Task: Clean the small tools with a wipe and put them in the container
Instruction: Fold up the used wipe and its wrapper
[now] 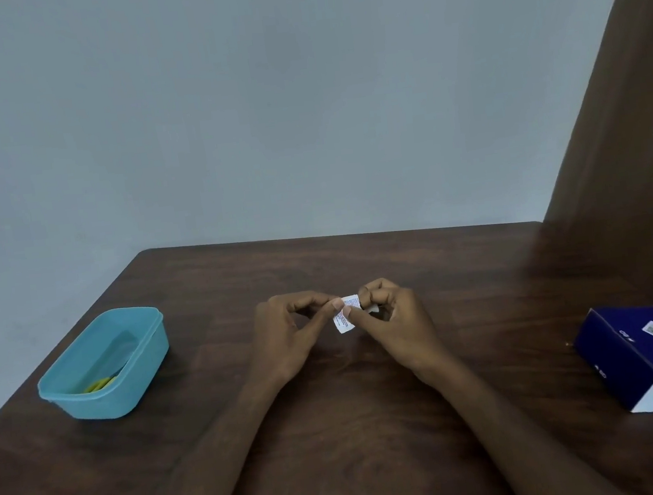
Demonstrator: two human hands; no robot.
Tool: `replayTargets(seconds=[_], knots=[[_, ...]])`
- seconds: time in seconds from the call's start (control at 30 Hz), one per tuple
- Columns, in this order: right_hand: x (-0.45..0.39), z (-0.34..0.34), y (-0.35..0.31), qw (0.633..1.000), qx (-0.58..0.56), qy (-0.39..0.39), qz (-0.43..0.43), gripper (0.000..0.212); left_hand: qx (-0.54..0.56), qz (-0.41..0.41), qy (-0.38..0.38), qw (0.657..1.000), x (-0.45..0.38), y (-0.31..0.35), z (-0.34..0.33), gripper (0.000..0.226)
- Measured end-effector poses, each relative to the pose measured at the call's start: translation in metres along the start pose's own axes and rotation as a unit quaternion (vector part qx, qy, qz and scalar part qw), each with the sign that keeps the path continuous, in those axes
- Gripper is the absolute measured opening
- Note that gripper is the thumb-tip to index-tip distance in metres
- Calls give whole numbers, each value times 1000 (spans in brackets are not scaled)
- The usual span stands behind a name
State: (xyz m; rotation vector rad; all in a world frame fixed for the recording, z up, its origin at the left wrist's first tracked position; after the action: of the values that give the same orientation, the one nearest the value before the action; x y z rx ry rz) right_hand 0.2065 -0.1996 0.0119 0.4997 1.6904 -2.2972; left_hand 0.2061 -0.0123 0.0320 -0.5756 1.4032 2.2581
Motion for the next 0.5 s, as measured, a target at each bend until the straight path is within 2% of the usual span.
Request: replayTargets(seconds=[0.1,0.27,0.4,0.5], knots=[[1,-1,4,1000,16,-16,-16,11,7,8,-1,1000,-2,-4,1,6],[-2,2,6,1000,1,-8,-19,5,-4,-9,-4,1000,-2,-2,-1,6],[-2,10,5,999,-29,26,-28,18,20,44,53,997,-8,-14,6,6],[-2,19,5,997,-32,71,-28,22,25,52,55,997,-9,-16,5,7]])
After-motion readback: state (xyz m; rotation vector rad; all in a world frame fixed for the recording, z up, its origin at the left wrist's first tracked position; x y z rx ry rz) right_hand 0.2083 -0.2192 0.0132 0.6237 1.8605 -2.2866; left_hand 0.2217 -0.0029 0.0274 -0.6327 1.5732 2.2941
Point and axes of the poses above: each hand's wrist, its own x-axis away from the middle knuckle, its own z-axis out of the back of the hand, y = z × x, the point moved 6 cm from there along -x, towards the middle knuckle, and after that the axes turned 1 degree about z, right-handed, at the moved point
